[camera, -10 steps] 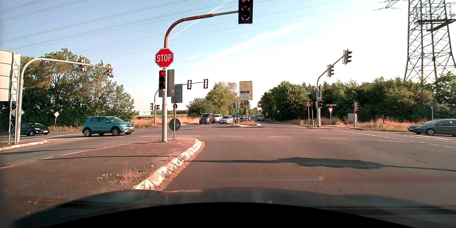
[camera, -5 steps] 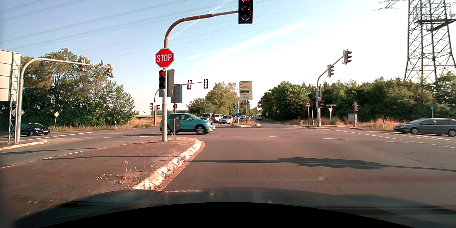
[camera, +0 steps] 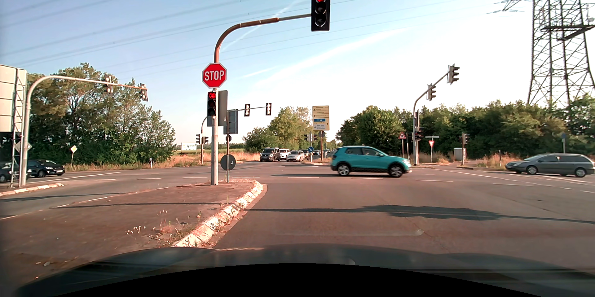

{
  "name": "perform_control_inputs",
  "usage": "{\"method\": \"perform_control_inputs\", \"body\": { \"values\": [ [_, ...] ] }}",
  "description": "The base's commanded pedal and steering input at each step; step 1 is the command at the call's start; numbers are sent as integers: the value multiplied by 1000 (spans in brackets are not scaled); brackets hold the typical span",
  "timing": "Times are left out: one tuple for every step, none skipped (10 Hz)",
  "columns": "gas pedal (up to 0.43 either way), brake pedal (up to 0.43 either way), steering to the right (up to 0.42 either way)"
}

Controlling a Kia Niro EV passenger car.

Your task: Follow the waypoints while adhering to traffic rules and regulations

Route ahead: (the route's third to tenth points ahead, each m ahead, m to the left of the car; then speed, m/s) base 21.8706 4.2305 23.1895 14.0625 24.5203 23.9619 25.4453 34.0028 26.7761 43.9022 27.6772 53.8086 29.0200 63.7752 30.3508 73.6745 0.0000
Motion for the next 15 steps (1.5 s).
{"method": "perform_control_inputs", "body": {
  "values": [
    [0, 280, -2],
    [0, 280, -2],
    [0, 280, -2],
    [0, 280, -2],
    [0, 280, -2],
    [0, 280, -2],
    [0, 280, -2],
    [0, 280, -2],
    [0, 280, -2],
    [0, 280, -2],
    [0, 280, -2],
    [0, 280, -2],
    [0, 280, -2],
    [0, 280, -2],
    [0, 280, -2]
  ]
}}
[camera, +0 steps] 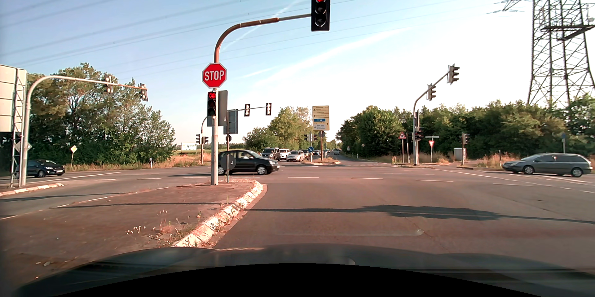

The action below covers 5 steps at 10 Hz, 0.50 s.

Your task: Follow the waypoints while adhering to traffic rules and regulations

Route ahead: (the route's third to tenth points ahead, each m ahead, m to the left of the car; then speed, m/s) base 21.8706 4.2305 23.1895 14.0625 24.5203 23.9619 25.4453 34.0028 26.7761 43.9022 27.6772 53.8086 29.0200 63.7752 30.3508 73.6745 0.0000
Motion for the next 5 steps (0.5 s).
{"method": "perform_control_inputs", "body": {
  "values": [
    [0, 274, -2],
    [0, 280, -2],
    [0, 280, -2],
    [0, 287, -2],
    [0, 280, -2]
  ]
}}
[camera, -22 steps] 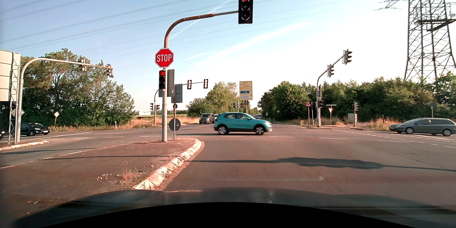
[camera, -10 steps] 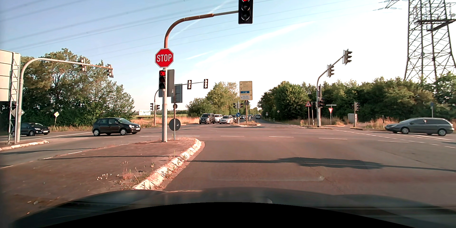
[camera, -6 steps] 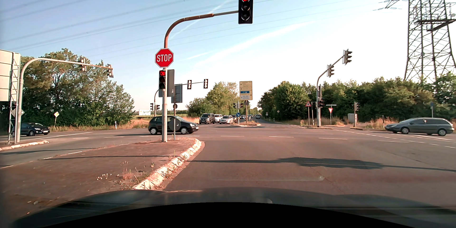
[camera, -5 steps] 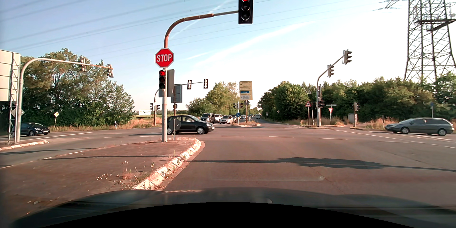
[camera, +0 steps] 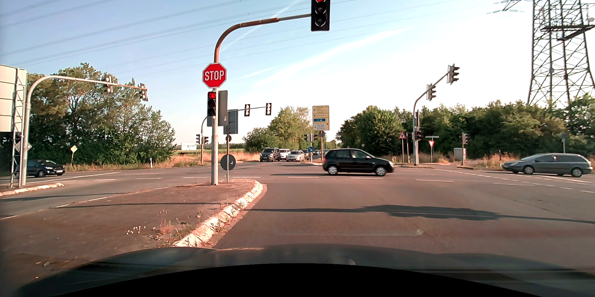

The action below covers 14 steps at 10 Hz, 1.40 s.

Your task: Follow the waypoints while adhering to traffic rules and regulations

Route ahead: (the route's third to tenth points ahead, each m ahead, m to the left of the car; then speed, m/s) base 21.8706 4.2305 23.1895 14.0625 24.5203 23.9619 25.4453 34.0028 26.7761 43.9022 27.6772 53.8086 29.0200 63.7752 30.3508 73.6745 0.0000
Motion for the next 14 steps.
{"method": "perform_control_inputs", "body": {
  "values": [
    [0, 280, -2],
    [0, 280, -2],
    [0, 280, -2],
    [0, 280, -2],
    [0, 280, -2],
    [0, 287, -2],
    [0, 280, -2],
    [0, 280, -2],
    [0, 280, -2],
    [0, 280, -2],
    [0, 287, -2],
    [0, 280, -2],
    [0, 280, -2],
    [0, 280, -2]
  ]
}}
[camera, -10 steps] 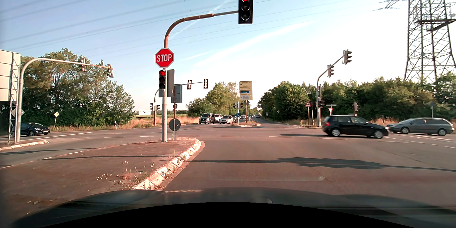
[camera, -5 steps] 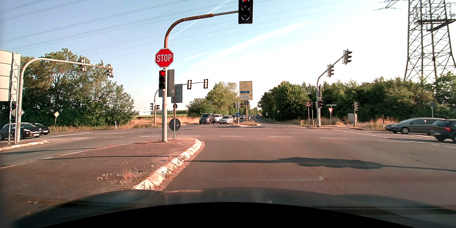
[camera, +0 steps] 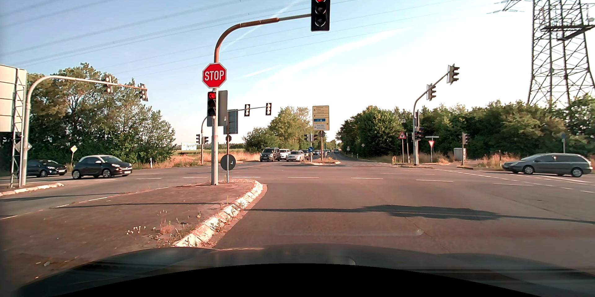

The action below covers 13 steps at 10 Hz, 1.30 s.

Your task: Follow the waypoints while adhering to traffic rules and regulations

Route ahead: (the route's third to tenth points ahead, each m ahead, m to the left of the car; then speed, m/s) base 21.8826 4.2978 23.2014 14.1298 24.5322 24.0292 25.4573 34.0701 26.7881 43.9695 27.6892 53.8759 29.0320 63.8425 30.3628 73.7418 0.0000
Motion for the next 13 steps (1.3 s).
{"method": "perform_control_inputs", "body": {
  "values": [
    [0, 280, -2],
    [0, 280, -2],
    [0, 280, -2],
    [0, 287, -2],
    [0, 280, -2],
    [0, 280, -2],
    [0, 280, -2],
    [0, 280, -2],
    [0, 280, -2],
    [0, 287, -2],
    [0, 287, -2],
    [0, 287, -2],
    [0, 280, -2]
  ]
}}
